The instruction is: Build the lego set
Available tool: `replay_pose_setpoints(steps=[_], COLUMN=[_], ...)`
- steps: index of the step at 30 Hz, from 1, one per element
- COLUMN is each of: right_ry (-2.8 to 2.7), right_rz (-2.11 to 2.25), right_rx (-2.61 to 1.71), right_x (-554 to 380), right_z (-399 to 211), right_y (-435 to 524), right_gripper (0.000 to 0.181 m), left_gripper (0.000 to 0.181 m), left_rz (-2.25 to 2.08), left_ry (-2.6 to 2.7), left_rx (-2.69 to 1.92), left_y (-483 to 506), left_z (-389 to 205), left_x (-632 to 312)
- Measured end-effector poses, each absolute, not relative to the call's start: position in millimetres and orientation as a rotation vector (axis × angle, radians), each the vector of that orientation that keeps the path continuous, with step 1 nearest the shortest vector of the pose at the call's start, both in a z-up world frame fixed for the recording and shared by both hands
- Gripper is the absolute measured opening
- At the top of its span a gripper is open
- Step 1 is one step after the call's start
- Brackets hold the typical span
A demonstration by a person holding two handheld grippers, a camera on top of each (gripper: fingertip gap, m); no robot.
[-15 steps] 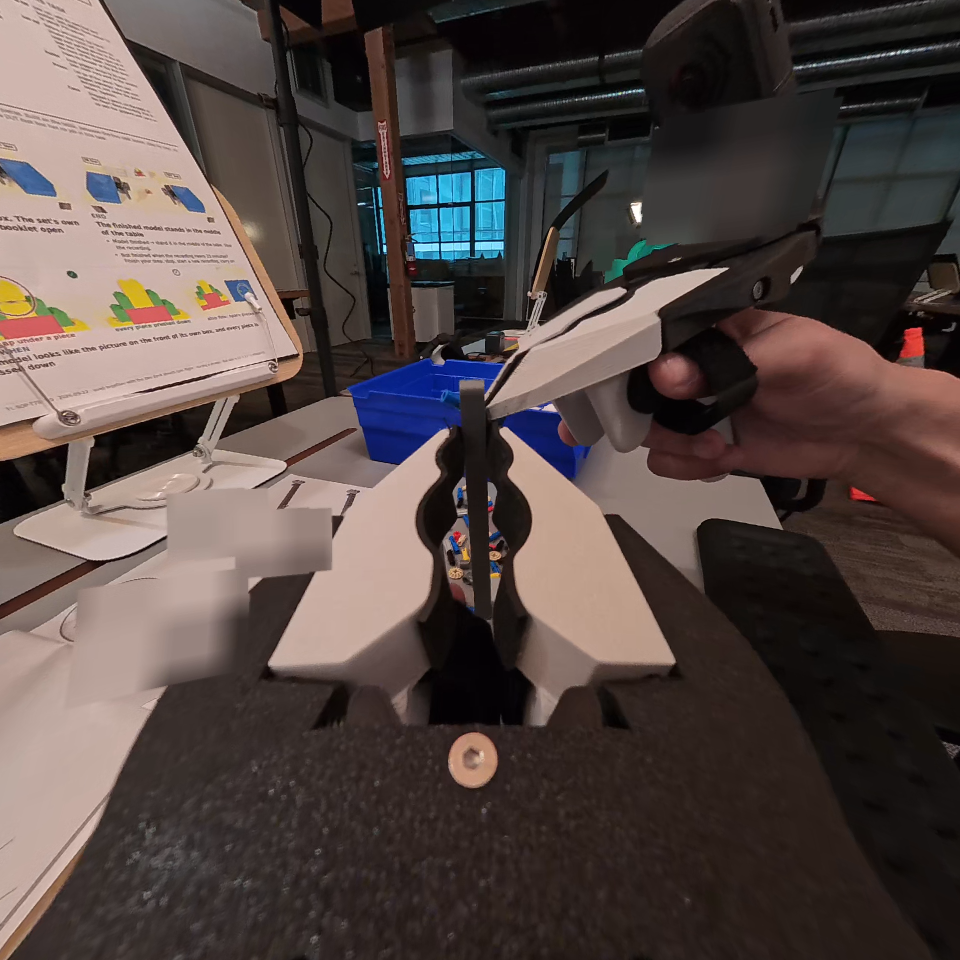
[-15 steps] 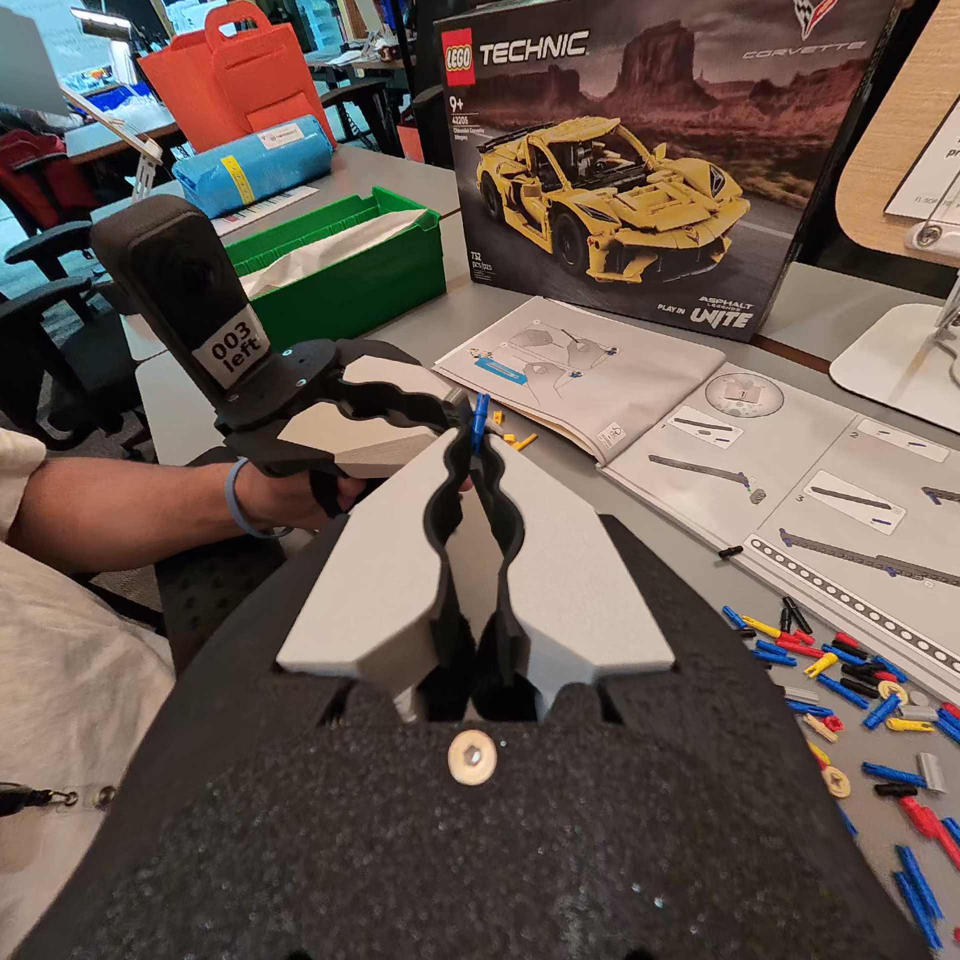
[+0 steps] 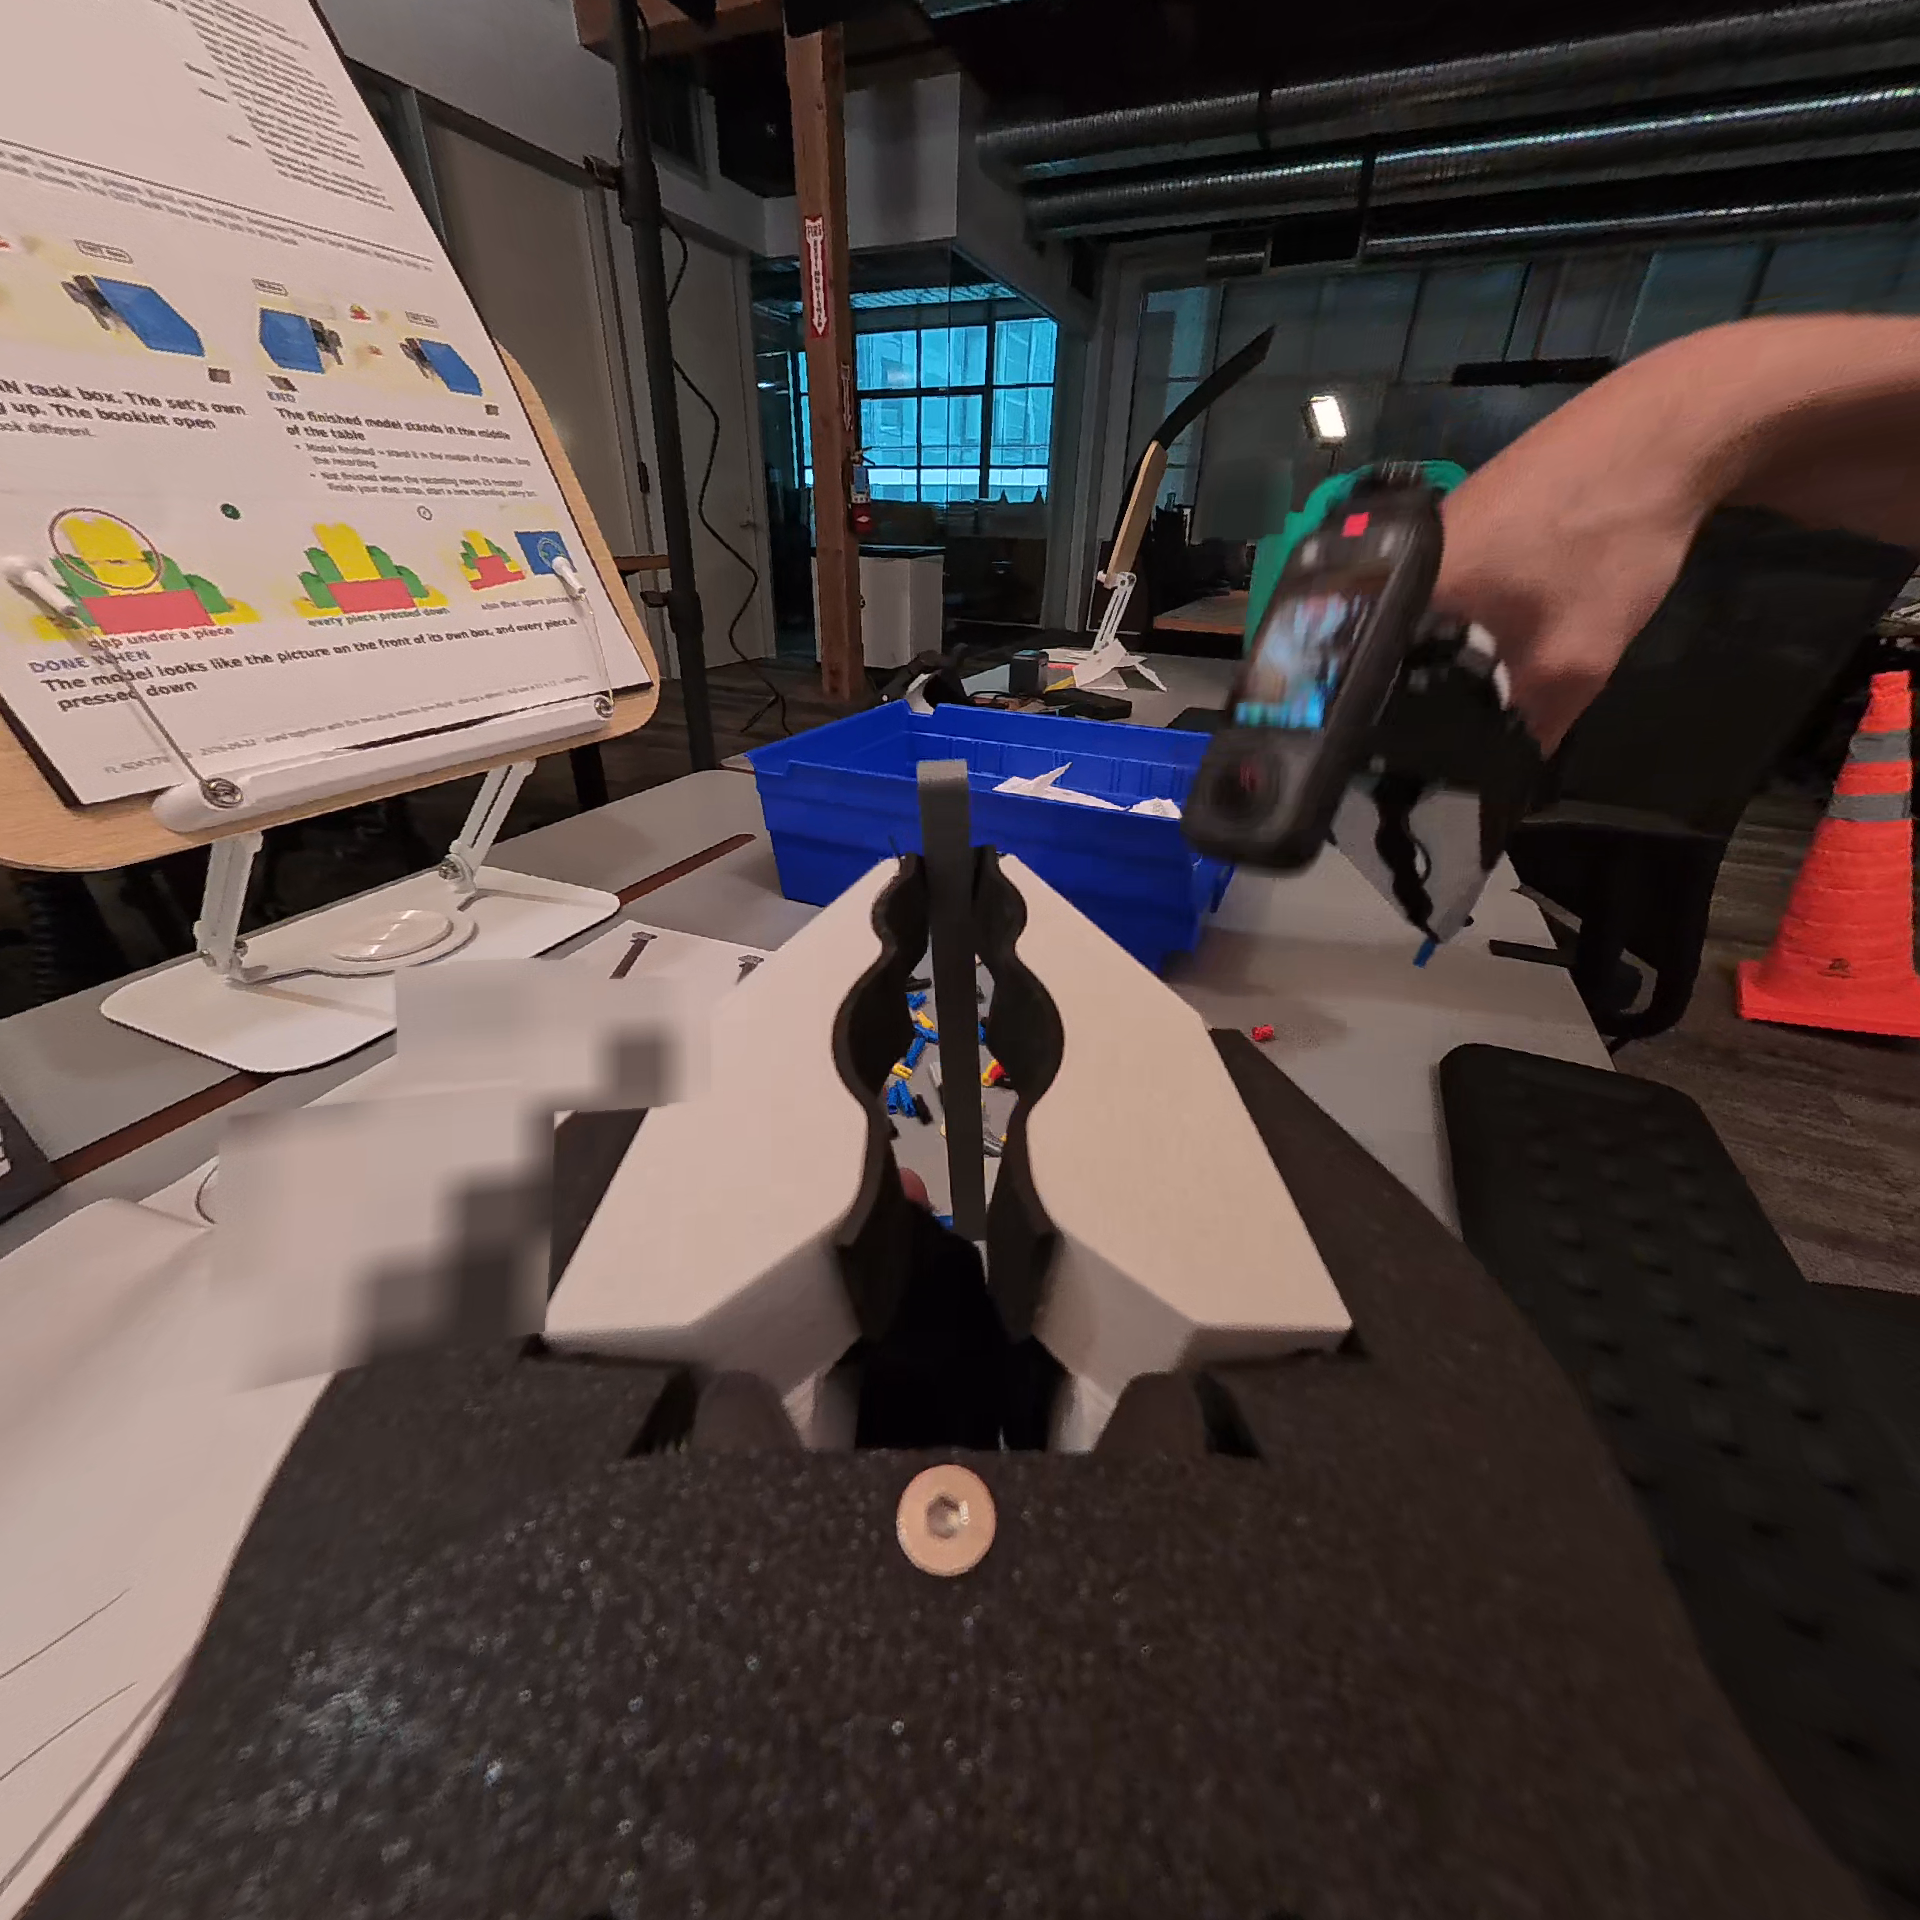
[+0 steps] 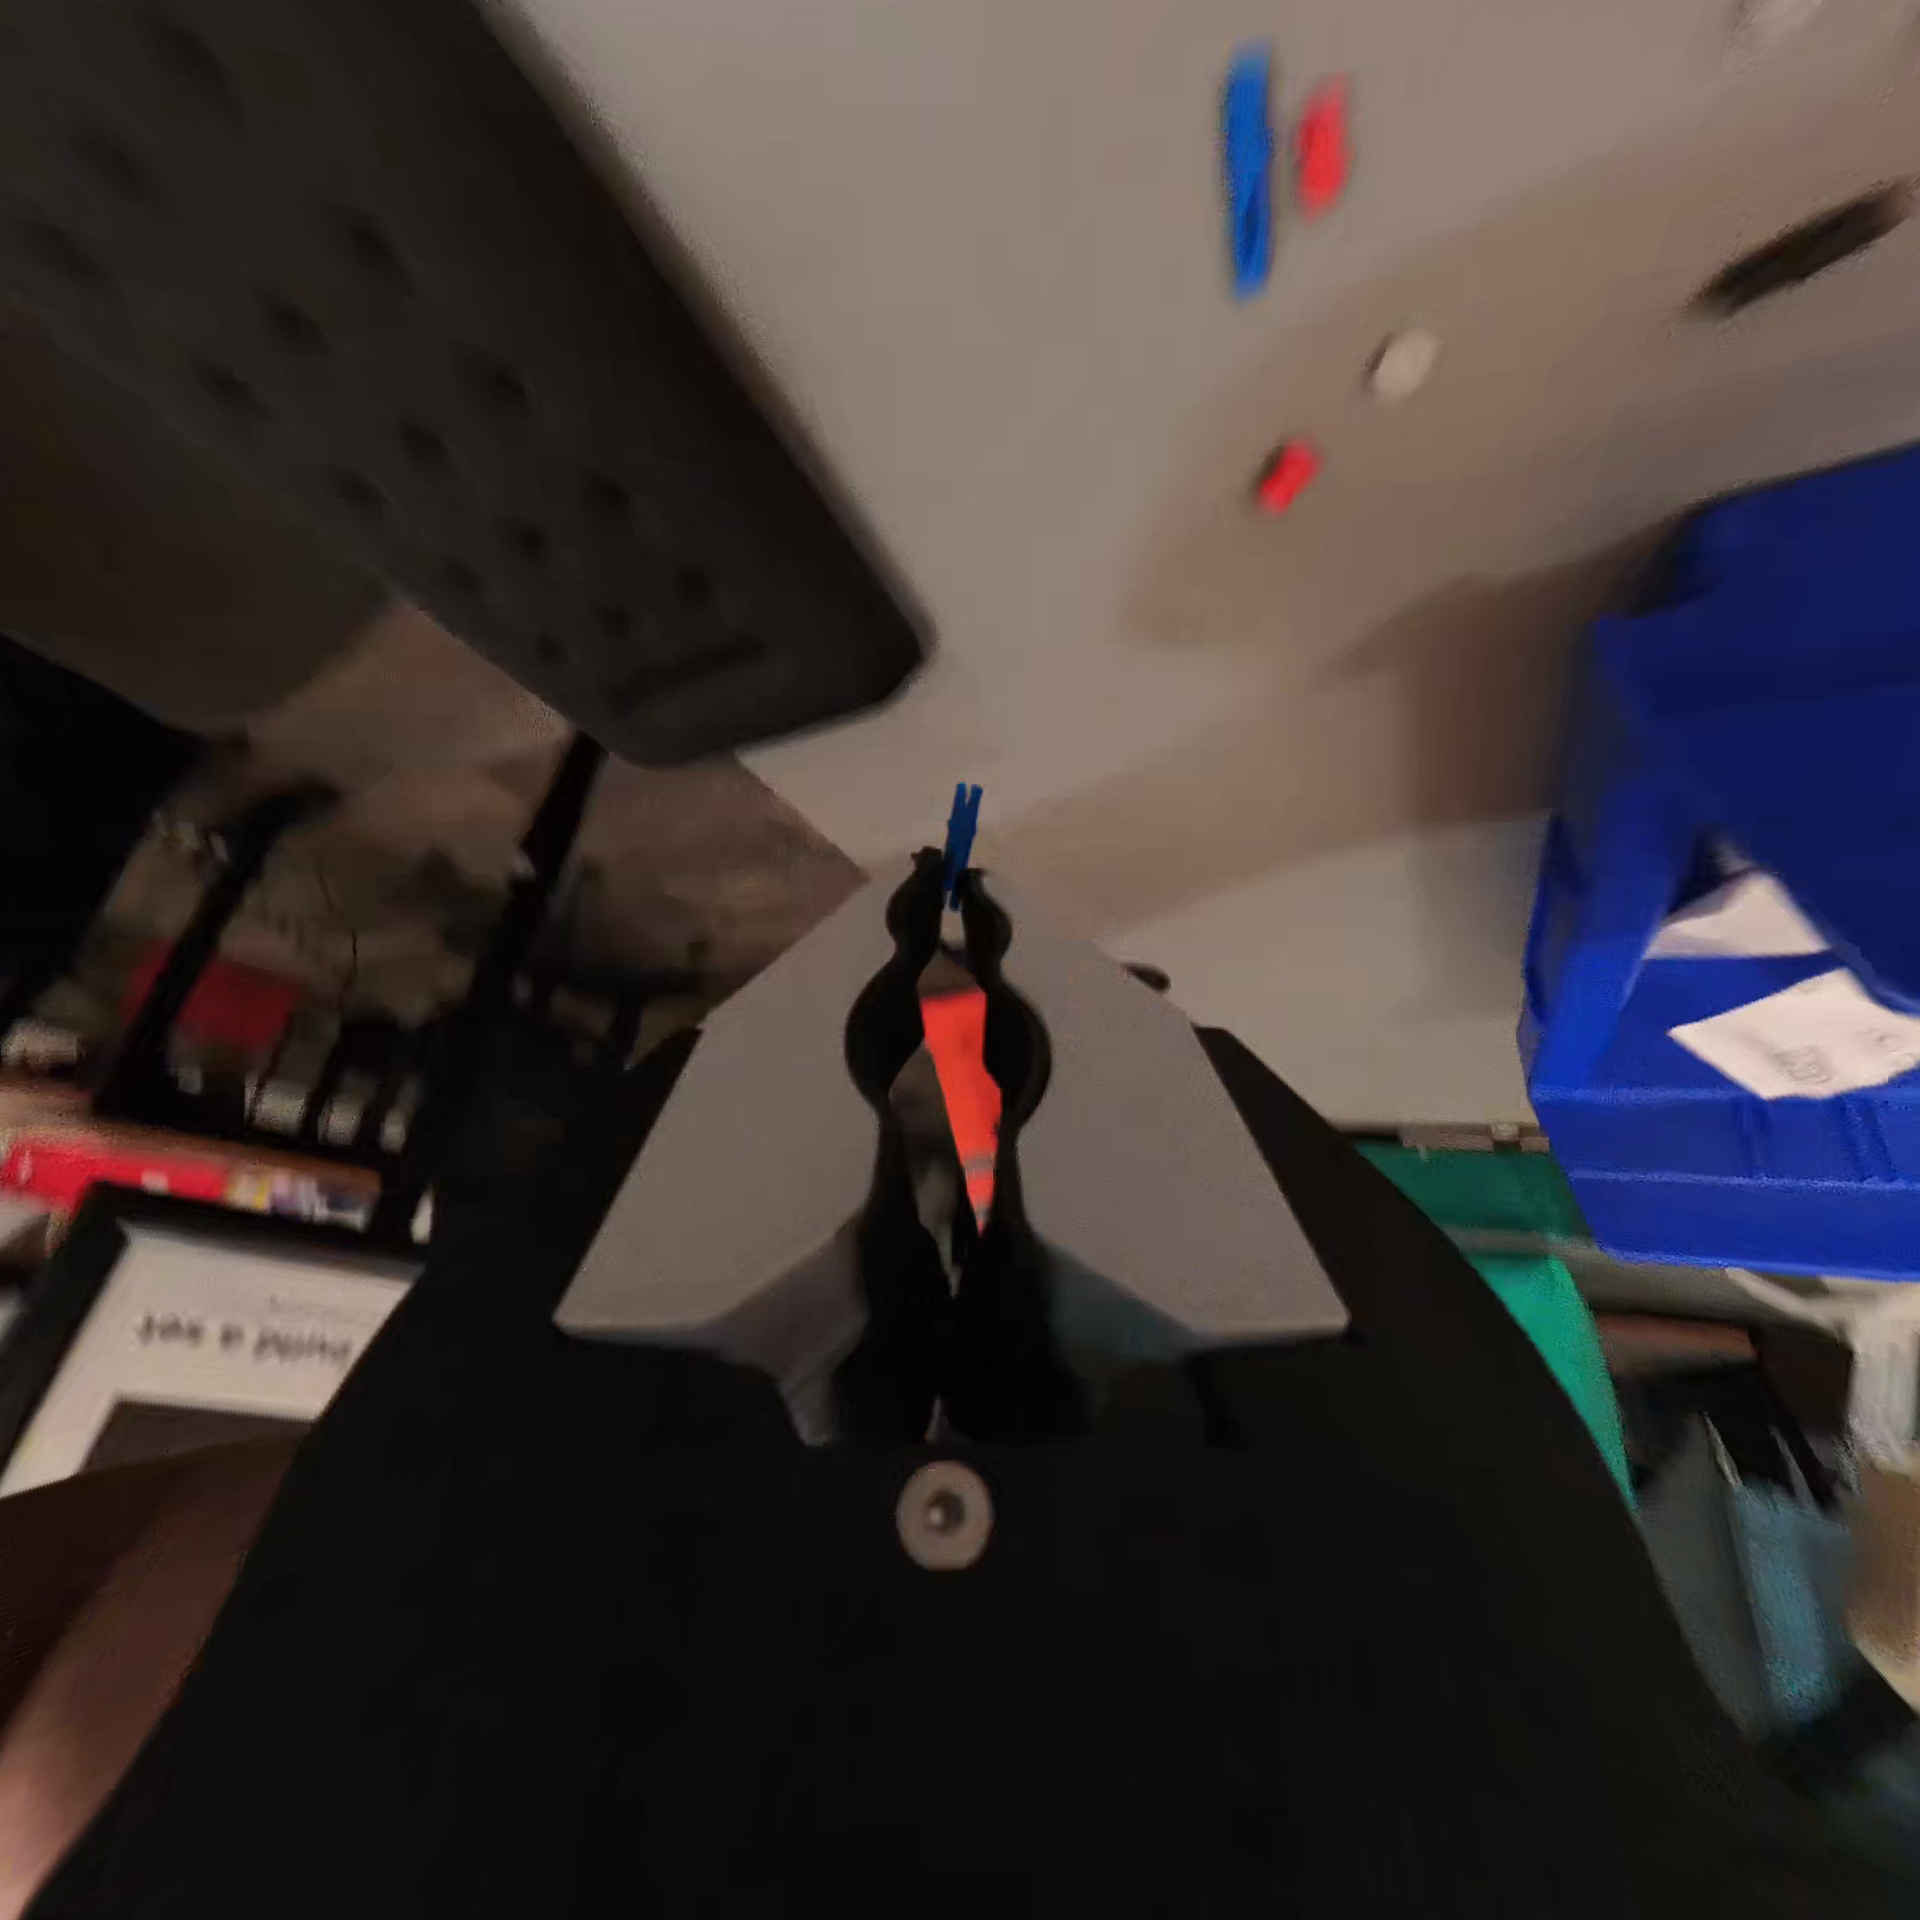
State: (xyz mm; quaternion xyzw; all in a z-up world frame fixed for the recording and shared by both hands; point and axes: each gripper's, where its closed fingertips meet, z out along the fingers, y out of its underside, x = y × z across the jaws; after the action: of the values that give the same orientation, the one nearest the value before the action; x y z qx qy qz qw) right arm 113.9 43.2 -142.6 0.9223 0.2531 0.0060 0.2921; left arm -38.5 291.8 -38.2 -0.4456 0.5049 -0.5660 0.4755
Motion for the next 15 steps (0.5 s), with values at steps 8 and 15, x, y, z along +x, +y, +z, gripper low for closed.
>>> replay_pose_setpoints(steps=[8,15], right_ry=[0.710,0.726], right_rz=[0.092,0.107], right_rx=[2.095,2.130], right_x=[155,155], right_z=[-182,-188], right_y=[3,15], right_gripper=[0.004,0.004], left_gripper=[0.006,0.007], left_rz=[-1.366,-1.370], left_ry=[1.211,1.192], left_rx=[-1.080,-1.081], left_y=[298,302], left_z=[-33,-29], left_x=[-42,-44])
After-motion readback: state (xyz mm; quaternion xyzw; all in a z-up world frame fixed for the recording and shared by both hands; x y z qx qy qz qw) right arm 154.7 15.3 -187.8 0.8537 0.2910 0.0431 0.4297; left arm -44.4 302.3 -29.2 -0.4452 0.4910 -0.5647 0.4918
